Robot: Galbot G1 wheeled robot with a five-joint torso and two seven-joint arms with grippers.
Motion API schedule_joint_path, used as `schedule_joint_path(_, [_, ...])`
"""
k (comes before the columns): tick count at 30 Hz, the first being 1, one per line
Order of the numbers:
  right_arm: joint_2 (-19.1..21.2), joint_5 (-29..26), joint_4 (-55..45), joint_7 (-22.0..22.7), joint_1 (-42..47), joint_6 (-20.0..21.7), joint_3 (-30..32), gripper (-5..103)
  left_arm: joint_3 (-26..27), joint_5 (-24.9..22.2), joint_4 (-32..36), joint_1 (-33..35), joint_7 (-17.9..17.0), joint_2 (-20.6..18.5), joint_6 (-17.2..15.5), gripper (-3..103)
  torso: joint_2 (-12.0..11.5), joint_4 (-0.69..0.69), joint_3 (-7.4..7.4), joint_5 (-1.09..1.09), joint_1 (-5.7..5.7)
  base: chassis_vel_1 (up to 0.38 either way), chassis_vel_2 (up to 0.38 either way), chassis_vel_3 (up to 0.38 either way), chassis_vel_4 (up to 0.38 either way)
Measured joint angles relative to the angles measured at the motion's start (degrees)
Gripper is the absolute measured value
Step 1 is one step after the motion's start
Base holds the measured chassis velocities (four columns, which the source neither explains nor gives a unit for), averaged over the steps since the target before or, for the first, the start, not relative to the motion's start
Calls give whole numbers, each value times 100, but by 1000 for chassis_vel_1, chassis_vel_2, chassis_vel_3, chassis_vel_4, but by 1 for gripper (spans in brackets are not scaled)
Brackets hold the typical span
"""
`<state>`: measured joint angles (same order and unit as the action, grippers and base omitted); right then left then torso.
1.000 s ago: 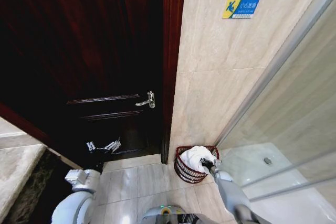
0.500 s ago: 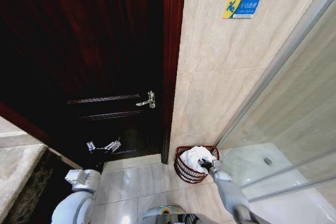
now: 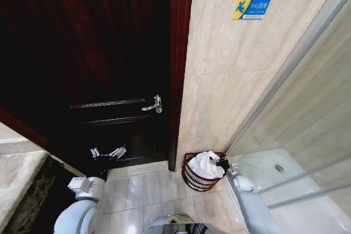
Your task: Discard the used towel into the hamper.
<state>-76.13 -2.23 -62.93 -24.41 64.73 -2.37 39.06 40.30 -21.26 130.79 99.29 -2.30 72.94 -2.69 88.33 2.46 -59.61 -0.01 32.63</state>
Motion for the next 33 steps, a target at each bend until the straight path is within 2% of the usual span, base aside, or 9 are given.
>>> schedule_joint_path(5, [-47,137,1003,68,-217,151,-46,100,0,0,0,0,0,0,0,98,0,1,-1,4,1,0,0,0,0])
schedule_joint_path(13, [-39,148,591,-32,116,147,-29,100,0,0,0,0,0,0,0,98,0,1,0,0,0,0,0,0,0])
schedule_joint_path(16, [-55,-105,170,-112,389,39,12,100,0,0,0,0,0,0,0,98,0,1,0,0,0,0,0,0,0])
schedule_joint_path(19, [-259,-612,-694,48,828,-337,80,100,0,0,0,0,0,0,0,98,0,0,0,3,0,0,0,0,0])
schedule_joint_path(20, [-259,-612,-694,48,828,-337,80,100,0,0,0,0,0,0,0,98,0,0,0,3,0,0,0,0,0])
schedule_joint_path(23, [-530,-941,-1883,278,1349,-453,155,100,0,0,0,0,0,0,0,98,0,-1,0,1,0,0,0,0,0])
schedule_joint_path(24, [-530,-941,-1883,278,1349,-453,155,100,0,0,0,0,0,0,0,98,0,-1,0,1,0,0,0,0,0])
schedule_joint_path(28, [-880,-1062,-3686,601,1970,-374,229,100,0,0,0,0,0,0,0,98,0,1,0,0,0,0,0,0,0])
schedule_joint_path(33, [-1074,-1117,-4779,762,2368,-186,342,100,1,0,0,0,0,0,0,98,0,1,0,-2,0,0,0,0,0])
